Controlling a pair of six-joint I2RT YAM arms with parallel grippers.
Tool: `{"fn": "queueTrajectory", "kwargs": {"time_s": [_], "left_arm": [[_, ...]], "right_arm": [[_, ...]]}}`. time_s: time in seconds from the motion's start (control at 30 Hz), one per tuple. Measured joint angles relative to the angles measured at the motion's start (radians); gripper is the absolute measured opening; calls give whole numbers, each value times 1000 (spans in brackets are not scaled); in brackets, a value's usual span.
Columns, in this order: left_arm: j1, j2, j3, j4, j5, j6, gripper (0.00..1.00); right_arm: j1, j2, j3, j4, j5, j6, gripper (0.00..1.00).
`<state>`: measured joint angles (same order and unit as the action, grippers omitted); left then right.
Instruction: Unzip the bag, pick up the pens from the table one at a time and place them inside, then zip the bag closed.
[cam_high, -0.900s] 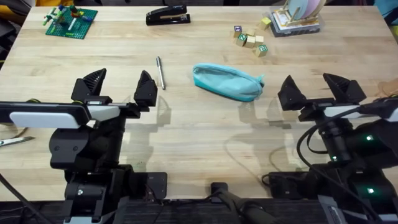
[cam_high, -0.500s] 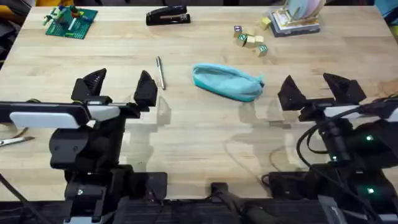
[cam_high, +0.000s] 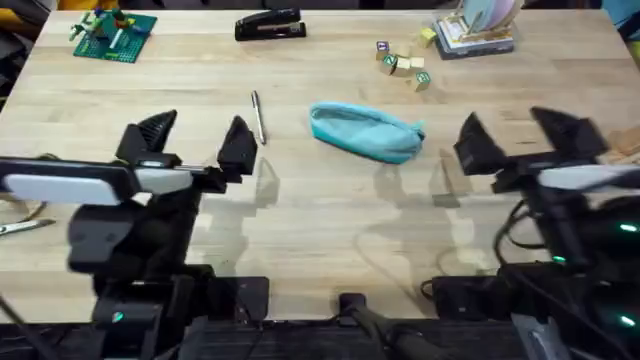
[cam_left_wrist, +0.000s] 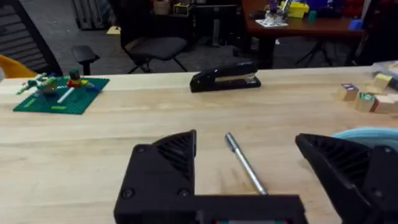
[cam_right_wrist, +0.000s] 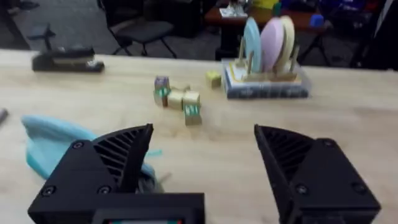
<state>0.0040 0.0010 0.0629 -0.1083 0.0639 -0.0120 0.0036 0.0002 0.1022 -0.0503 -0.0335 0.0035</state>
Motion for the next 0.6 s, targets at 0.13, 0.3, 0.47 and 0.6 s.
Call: {"fn": "queueTrajectory", "kwargs": {"time_s": [0.13,0.3,0.47,0.6], "left_arm": [[0,9,117,-59,4,6,992],[0,101,279,-106,6,49,992],[0,281,447,-116,19,92,992],[0,445,566,-117,23,106,992]], "right_arm": [[0,1,157,-85,-8,0,998],[0,44,344,-213,-12,0,996],[0,133,497,-282,-13,-1,998],[0,229,624,-363,-13,0,998]]}}
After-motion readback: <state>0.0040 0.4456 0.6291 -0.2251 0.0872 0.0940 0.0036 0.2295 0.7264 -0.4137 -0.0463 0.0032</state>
